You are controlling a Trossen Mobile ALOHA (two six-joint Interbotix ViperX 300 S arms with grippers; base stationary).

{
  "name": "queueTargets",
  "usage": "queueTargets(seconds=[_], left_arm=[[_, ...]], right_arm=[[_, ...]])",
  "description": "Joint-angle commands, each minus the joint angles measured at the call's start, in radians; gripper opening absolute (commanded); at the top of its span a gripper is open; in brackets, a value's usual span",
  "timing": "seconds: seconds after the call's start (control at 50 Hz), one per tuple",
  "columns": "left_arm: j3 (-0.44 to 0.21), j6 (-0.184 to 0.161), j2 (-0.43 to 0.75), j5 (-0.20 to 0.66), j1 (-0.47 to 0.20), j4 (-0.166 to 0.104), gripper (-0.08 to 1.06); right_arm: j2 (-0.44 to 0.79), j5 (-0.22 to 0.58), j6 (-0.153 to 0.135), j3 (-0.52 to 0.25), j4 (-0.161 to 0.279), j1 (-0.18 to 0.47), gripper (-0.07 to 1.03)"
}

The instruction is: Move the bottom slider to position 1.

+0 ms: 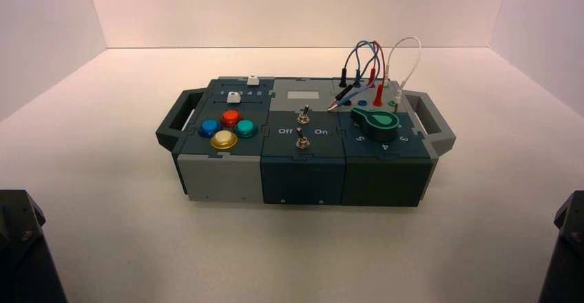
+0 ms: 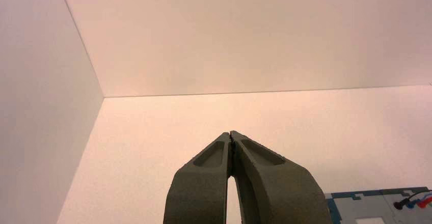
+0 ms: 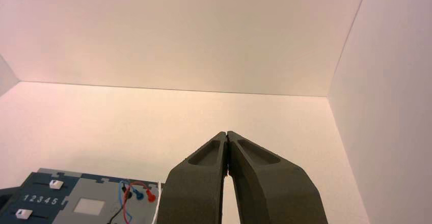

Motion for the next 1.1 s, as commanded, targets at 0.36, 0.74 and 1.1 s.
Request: queueTargets(seconds=[0.36,0.74,1.1], left_arm=[[-0.026,0.008,-0.002,0.005,0.000,0.003,-0.03],[-0.055,0.008,-0.006,0.281,-0.058,0.002,-0.03],[-0.107,0.008,0.064,0.495,-0.115,0.000,-0.03]], right_arm=[[0.012,-0.002,0.002,-0.017,0.002,0.002,-0.02],[0.054,0.153,0.005,-0.028,0.005,0.060,-0.02],[0.130,0.408,0.005,-0.091,0.029,0.060,-0.02]])
